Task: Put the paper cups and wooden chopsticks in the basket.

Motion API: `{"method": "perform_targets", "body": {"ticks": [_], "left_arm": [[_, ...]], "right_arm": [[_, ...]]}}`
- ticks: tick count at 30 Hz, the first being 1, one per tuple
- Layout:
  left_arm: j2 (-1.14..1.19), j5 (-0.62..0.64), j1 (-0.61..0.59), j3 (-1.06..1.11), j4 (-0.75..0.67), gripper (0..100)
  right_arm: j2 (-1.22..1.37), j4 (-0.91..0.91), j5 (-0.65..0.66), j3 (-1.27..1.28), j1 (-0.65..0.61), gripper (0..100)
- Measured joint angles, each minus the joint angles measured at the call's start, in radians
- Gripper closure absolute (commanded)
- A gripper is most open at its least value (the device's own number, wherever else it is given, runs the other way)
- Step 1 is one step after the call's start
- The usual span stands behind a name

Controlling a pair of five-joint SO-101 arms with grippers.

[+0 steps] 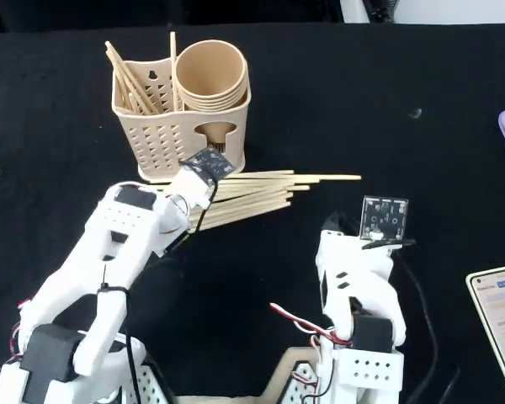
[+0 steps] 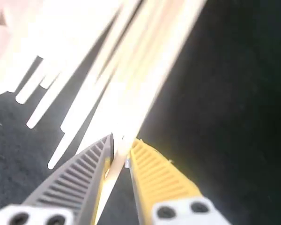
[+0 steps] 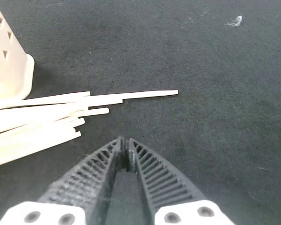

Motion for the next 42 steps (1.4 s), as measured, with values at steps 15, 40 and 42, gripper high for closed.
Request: {"method": "perform_targets", "body": {"ticks": [15,40,42], "left_arm": [[0.000,0.071,-0.052,0.146,-0.275,84],[-0.951,0.252,-0.354,0.339,0.103,88],[-1.030,0.321,-0.445,0.373,0.103,88]], "right_arm": [[0.000,0.000,0.000,0.000,0.000,98.3],[0.000,0.068,0.140,-0.315,0.002,94.6],[0.000,0.068,0.153,-0.365,-0.006,94.6]]}}
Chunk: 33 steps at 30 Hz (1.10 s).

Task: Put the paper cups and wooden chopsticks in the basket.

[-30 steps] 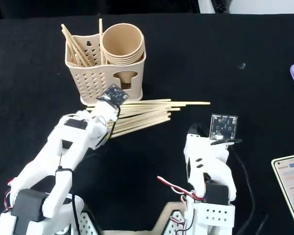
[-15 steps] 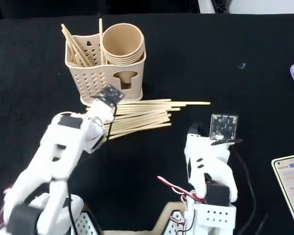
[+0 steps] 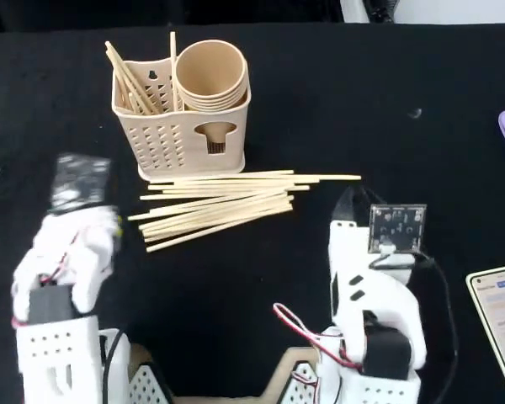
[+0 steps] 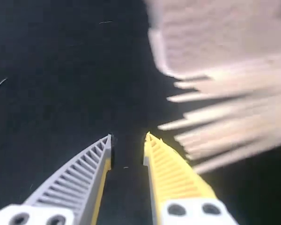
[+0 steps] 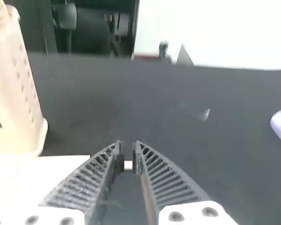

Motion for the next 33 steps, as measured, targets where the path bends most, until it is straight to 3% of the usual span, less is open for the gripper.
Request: {"method": "perform_targets", "body": {"ticks": [4,11,21,33], "left_arm": [[-0.080,0.117,-0.120,0.048,0.000,88],[-0.089,0.198,-0.152,0.135,-0.011,88],[-0.095,0.204,-0.173,0.219,-0.094,88],[-0.095,0.207,-0.173,0.219,-0.094,88]], "right_arm": [[0.117,-0.028,0.003,-0.095,-0.072,94.8],[0.615,-0.170,0.003,-0.276,-0.215,94.9],[1.358,-0.710,0.003,-0.387,-0.219,94.9],[2.064,-0.749,0.003,-0.819,-0.219,94.9]]}}
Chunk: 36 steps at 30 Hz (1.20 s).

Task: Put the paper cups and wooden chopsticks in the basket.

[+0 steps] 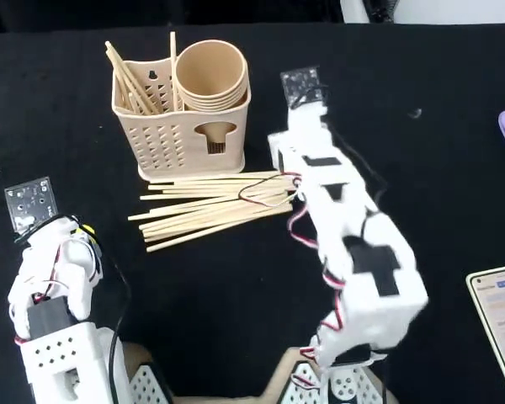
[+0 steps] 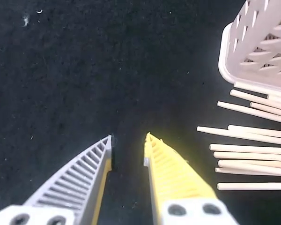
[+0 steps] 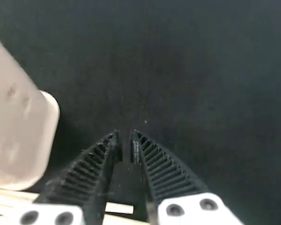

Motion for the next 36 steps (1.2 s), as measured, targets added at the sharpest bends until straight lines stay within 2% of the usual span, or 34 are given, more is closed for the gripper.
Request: {"method": "perform_targets", "body": {"ticks": [7,14,20,29,36], "left_arm": [[0.000,0.000,0.000,0.000,0.000,88],[0.000,0.000,0.000,0.000,0.000,88],[0.000,0.000,0.000,0.000,0.000,88],[0.000,0.000,0.000,0.000,0.000,88],[0.000,0.000,0.000,0.000,0.000,88]], "right_arm": [[0.080,0.015,0.003,-0.054,0.000,94.9],[0.081,0.210,0.008,-0.114,-0.011,94.9],[0.081,0.259,0.008,-0.117,-0.049,94.9],[0.081,0.480,0.008,-0.190,-0.064,94.9],[0.081,0.580,0.008,-0.226,-0.064,94.9]]}}
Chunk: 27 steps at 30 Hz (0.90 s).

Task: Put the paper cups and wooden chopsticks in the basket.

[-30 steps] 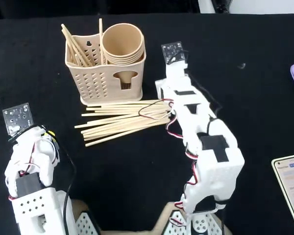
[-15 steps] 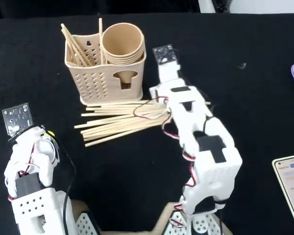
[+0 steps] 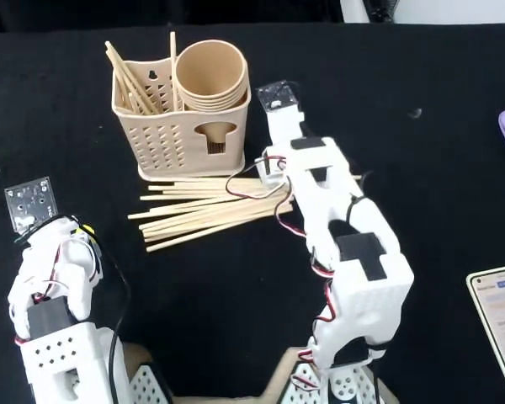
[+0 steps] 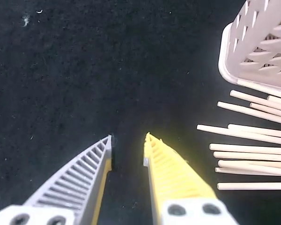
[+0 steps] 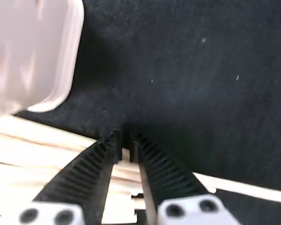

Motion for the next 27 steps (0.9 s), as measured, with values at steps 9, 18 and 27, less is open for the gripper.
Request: {"method": "perform_targets", "body": {"ticks": [9,18,27], "left_arm": [[0.000,0.000,0.000,0.000,0.000,88],[0.000,0.000,0.000,0.000,0.000,88],[0.000,0.000,0.000,0.000,0.000,88]], "right_arm": [[-0.005,0.210,0.002,-0.037,-0.041,94.9],[-0.064,0.241,0.000,0.009,-0.074,94.9],[-0.508,0.118,0.002,0.439,-0.112,90.6]]}}
